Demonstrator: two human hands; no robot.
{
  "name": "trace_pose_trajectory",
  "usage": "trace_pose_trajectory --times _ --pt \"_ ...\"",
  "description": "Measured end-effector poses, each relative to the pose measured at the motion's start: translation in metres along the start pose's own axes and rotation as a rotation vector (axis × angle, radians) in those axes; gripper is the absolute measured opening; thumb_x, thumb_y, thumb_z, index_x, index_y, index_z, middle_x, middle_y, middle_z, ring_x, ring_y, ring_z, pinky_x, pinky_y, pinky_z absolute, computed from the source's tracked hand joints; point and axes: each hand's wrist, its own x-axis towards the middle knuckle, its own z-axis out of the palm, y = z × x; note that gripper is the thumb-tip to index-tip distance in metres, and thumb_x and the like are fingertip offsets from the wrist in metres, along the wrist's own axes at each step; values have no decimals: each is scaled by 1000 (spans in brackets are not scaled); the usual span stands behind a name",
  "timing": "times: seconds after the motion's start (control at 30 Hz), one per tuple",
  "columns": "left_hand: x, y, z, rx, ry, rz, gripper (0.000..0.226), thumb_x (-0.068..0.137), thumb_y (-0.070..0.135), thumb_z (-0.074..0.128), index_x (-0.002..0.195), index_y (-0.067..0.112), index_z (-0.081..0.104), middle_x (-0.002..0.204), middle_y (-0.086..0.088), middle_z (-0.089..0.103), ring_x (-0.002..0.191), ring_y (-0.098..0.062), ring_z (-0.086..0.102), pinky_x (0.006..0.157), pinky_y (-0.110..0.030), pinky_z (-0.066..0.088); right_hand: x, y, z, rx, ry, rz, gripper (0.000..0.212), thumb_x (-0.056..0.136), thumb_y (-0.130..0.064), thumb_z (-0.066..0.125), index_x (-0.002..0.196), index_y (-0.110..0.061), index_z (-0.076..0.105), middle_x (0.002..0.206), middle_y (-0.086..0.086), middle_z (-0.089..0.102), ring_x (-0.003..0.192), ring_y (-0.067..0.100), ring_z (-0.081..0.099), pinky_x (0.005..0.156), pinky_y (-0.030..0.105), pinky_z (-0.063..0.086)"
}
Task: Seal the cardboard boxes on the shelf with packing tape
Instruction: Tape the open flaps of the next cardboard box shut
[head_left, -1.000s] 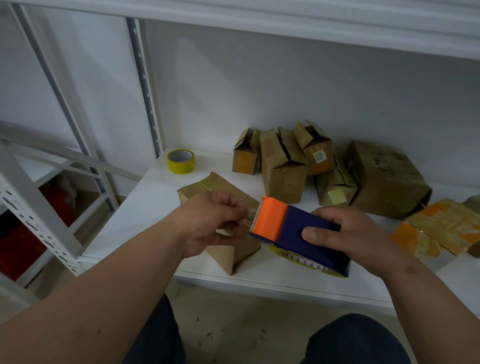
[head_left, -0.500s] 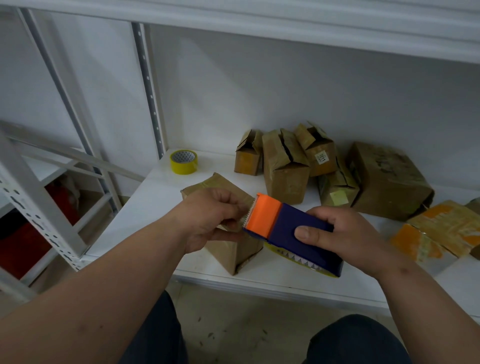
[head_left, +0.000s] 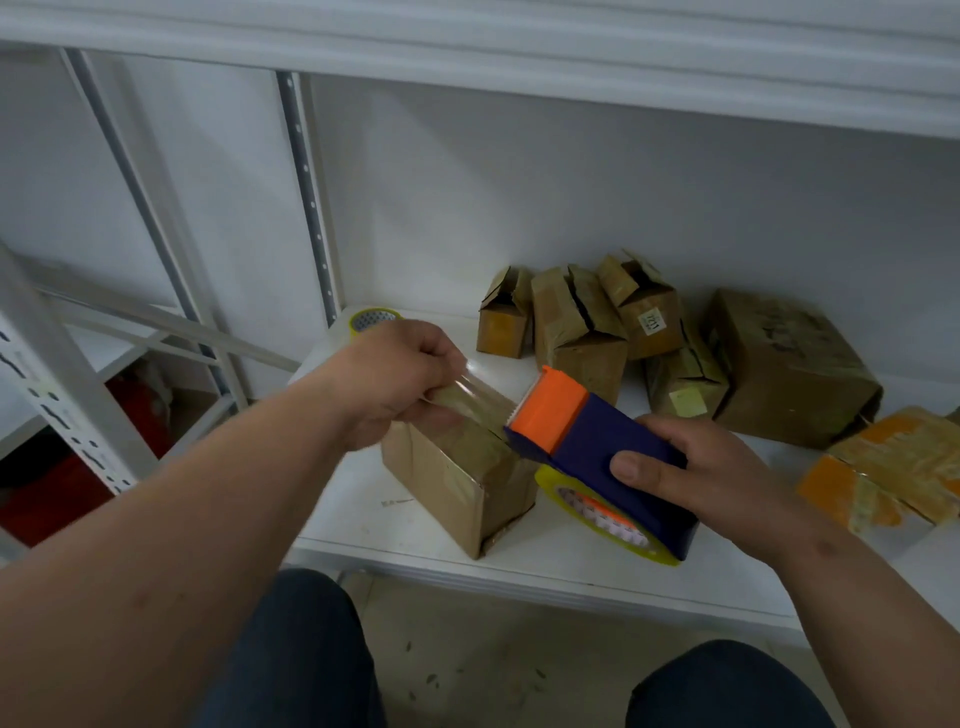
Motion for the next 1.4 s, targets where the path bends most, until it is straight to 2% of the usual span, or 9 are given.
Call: trace_pose_trajectory --times 0.13,0.3,0.43,0.5,0.7,0.87,1.03,1.17,1.4 --pt "9 -3 -27 15 3 -18 23 91 0 61 70 8 60 74 -8 49 62 -13 53 76 -41 61 -2 9 -7 -2 -37 38 59 56 -68 61 89 -20 68 80 -2 74 68 14 70 57 17 51" --pt "29 -2 -56 15 102 -51 16 91 -1 61 77 4 59 72 -8 47 60 -12 44 69 -39 62 -2 14 -16 -129 -150 84 63 53 -72 61 86 -19 72 76 3 72 65 15 68 57 18 46" --pt "44 -1 -80 63 107 -50 7 90 3 64 90 -4 61 77 -10 46 65 -14 44 67 -36 62 -2 21 -25 -150 -166 187 85 42 -86 63 89 -15 72 79 6 74 68 21 70 62 27 50" --pt "56 -4 -79 103 109 -52 10 90 5 65 94 -4 62 77 -10 47 67 -15 45 69 -38 62 2 21 -26 -151 -179 243 93 35 -92 61 88 -17 73 79 5 74 68 20 71 64 31 51" --pt "94 -24 -69 187 133 -94 12 90 6 66 80 5 60 85 -9 49 71 -16 46 70 -38 62 16 14 -15 -134 -274 385 91 35 -86 67 89 -13 74 82 10 75 74 28 72 70 34 51" --pt "111 -34 -65 262 86 -115 7 91 2 63 86 6 60 85 -6 48 73 -15 47 72 -33 60 23 8 -8 -120 -279 444 76 45 -77 64 86 -14 74 78 8 74 70 26 72 61 25 49" --pt "124 -41 -62 329 73 -96 17 90 5 63 75 11 57 85 -3 48 76 -14 49 71 -33 60 27 2 -4 -150 -309 495 100 25 -92 63 86 -13 73 78 8 75 70 25 72 68 31 52" --pt "133 -47 -58 369 64 -82 14 91 9 64 78 10 59 90 -4 50 81 -16 52 71 -33 59 28 -3 -3 -158 -320 515 103 25 -93 63 89 -13 73 80 7 75 73 25 73 76 40 55" --pt "136 -67 -46 428 45 -146 15 91 18 66 78 12 62 92 -9 57 72 -18 55 46 -22 54 31 -2 0 -185 -292 576 86 40 -82 63 92 -14 73 82 4 76 74 21 73 70 29 53"
